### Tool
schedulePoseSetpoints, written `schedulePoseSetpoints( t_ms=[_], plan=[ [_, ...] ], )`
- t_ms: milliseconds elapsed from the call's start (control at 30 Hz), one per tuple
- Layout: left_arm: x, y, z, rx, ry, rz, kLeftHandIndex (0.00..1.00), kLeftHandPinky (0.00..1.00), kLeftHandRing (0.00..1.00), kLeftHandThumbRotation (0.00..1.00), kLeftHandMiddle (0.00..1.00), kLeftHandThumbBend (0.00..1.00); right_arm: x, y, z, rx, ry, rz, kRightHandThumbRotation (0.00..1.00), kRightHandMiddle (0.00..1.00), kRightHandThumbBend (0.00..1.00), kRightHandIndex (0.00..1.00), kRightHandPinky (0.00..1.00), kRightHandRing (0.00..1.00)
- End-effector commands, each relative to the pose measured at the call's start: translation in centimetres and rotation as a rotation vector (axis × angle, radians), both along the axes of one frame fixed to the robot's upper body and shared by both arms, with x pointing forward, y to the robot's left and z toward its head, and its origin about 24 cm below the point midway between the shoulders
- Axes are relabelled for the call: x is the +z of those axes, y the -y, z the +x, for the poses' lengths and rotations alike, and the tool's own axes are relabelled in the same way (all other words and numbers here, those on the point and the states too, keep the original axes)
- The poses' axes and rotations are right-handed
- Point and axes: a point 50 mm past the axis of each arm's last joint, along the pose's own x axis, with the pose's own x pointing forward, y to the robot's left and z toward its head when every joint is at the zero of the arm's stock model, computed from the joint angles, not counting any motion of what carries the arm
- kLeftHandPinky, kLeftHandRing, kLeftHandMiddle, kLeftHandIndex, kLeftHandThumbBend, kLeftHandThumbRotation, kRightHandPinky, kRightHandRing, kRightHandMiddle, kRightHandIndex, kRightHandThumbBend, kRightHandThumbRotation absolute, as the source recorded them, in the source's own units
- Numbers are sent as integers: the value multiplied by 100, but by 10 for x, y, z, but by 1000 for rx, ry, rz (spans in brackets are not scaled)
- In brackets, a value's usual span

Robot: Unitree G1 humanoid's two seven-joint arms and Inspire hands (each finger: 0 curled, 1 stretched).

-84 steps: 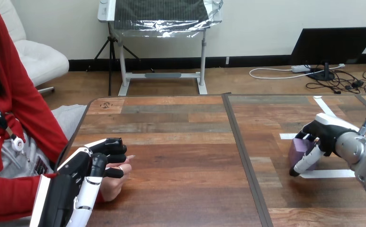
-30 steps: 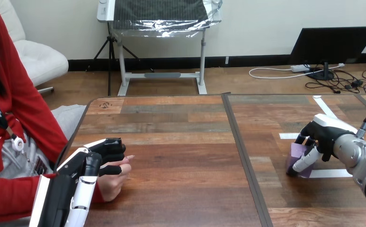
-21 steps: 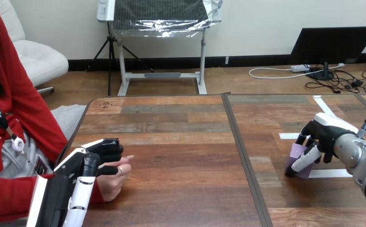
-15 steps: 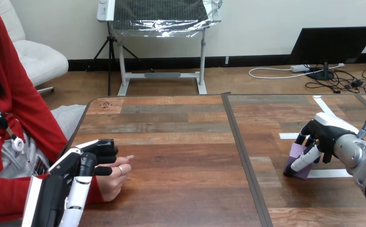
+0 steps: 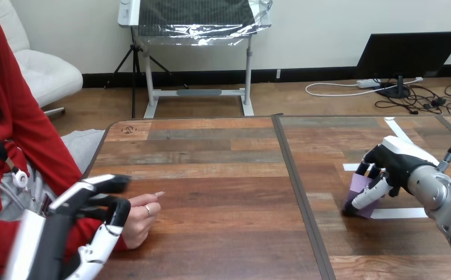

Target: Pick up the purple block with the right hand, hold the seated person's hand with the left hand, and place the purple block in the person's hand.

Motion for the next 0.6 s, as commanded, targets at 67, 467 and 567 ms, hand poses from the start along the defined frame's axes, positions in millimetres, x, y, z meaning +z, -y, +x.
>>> schedulePoseSetpoints(
  t_ms=[67, 467, 567],
  plan=[
    [34, -9, 4, 28, 89, 180, 73, 67, 76, 57, 77, 90, 23, -10, 14, 34, 125, 39, 0, 53, 77, 53, 44, 48],
    [53, -16, 7, 112, 80, 414, 74, 60, 73, 41, 76, 100, 23, -11, 13, 63, 157, 54, 0, 55, 77, 54, 48, 51],
    [55, -19, 9, 117, 83, 459, 74, 60, 73, 37, 76, 100, 23, -12, 14, 67, 164, 62, 0, 55, 76, 54, 48, 52]
  ],
)
